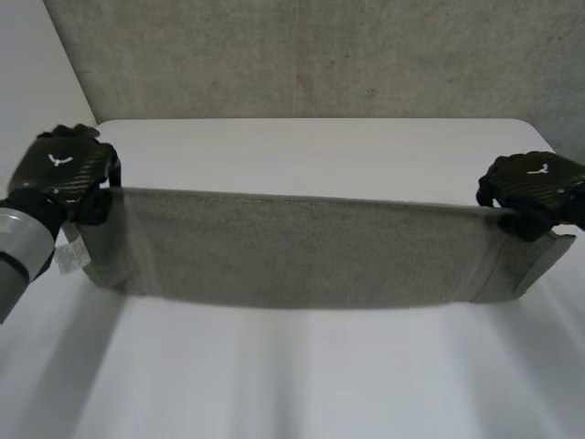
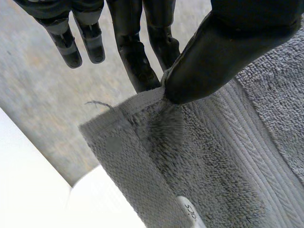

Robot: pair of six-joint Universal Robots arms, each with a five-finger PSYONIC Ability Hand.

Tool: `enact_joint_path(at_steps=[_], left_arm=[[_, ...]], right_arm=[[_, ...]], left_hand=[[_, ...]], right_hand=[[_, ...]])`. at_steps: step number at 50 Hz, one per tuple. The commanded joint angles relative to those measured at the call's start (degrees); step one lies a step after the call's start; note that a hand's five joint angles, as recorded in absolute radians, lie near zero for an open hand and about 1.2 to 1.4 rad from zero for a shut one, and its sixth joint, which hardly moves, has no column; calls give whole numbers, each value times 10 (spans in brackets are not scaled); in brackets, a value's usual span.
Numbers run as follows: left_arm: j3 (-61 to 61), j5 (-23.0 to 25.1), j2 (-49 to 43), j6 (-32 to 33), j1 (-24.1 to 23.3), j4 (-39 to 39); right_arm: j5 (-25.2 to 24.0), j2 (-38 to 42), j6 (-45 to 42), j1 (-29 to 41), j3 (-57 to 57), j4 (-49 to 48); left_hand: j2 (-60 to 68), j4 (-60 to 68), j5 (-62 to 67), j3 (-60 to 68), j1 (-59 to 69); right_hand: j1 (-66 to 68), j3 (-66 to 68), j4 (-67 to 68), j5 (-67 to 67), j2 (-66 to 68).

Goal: Fold the towel.

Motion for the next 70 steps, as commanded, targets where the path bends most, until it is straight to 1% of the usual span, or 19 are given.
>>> enact_joint_path(at_steps=[1, 6, 14, 23, 34, 35, 36, 37, 38, 39, 40, 45, 47, 48, 50, 53, 58, 65, 70], left_arm=[[75, -1, -113, 3, -6, -2], [155, -3, -210, 33, -12, -4], [232, -11, -297, 53, -27, -4], [270, -11, -342, 72, -29, 1], [282, -12, -381, 113, -29, 3], [281, -13, -381, 113, -29, 3], [281, -13, -381, 113, -29, 3], [280, -18, -379, 113, -29, 0], [278, -29, -374, 113, -29, 0], [278, -29, -374, 113, -29, 0], [276, -44, -370, 108, -30, -1], [261, -77, -325, 101, -36, 3], [249, -78, -299, 96, -34, 4], [236, -77, -275, 87, -34, 5], [221, -76, -254, 74, -36, 8], [189, -74, -214, 54, -37, 9], [126, -66, -156, 49, -38, 11], [45, -21, -107, 38, -45, 11], [25, -18, -103, 23, -50, 11]], right_arm=[[39, 88, 4, 43, -50, -60], [63, 146, 5, 69, -87, -105], [66, 235, 6, 92, -147, -147], [89, 305, 5, 113, -199, -198], [99, 333, 6, 124, -216, -231], [101, 333, 6, 124, -215, -235], [103, 331, 6, 125, -214, -236], [103, 331, 6, 125, -214, -236], [106, 326, 6, 126, -211, -237], [112, 319, 10, 127, -209, -238], [112, 319, 10, 127, -209, -238], [114, 258, 63, 127, -191, -237], [111, 206, 111, 120, -154, -238], [111, 205, 111, 120, -154, -238], [102, 142, 139, 114, -102, -244], [94, 113, 140, 111, -71, -245], [51, 39, 129, 73, 42, -227], [23, 26, 77, 33, 131, -216], [23, 33, 31, 3, 171, -224]], left_hand=[[26, -34, 32, -29, 64], [26, -34, 32, -29, 64], [26, -34, 32, -29, 64], [26, -34, 32, -29, 64], [26, -34, 32, -29, 64], [-15, -34, -10, -29, 23], [-15, -34, -10, -29, 22], [-337, -34, -331, -29, -299], [-571, -34, -566, -29, -534], [-574, -34, -569, -29, -536], [-634, -34, -629, -29, -596], [-646, -34, -641, -29, -609], [-646, -34, -641, -29, -609], [-646, -34, -641, -29, -609], [-644, -34, -639, -29, -607], [-639, -34, -634, -29, -602], [-626, -34, -621, -29, -588], [-626, -34, -621, -29, -588], [-626, -34, -621, -29, -588]], right_hand=[[42, -25, -44, 34, 33], [42, -25, -44, 34, 33], [42, -25, -44, 34, 33], [42, -25, -44, 34, 33], [42, -25, -44, 34, 33], [-177, -25, -44, -185, -186], [-590, -25, -44, -599, -599], [-594, -25, -44, -603, -603], [-658, -25, -44, -666, -667], [-658, -25, -44, -666, -667], [-658, -25, -44, -666, -667], [-658, -25, -44, -666, -667], [-658, -25, -44, -666, -667], [-658, -25, -44, -666, -667], [-658, -25, -44, -666, -667], [-658, -25, -44, -666, -667], [-658, -25, -44, -666, -667], [-658, -25, -44, -666, -667], [-658, -25, -44, -666, -667]])
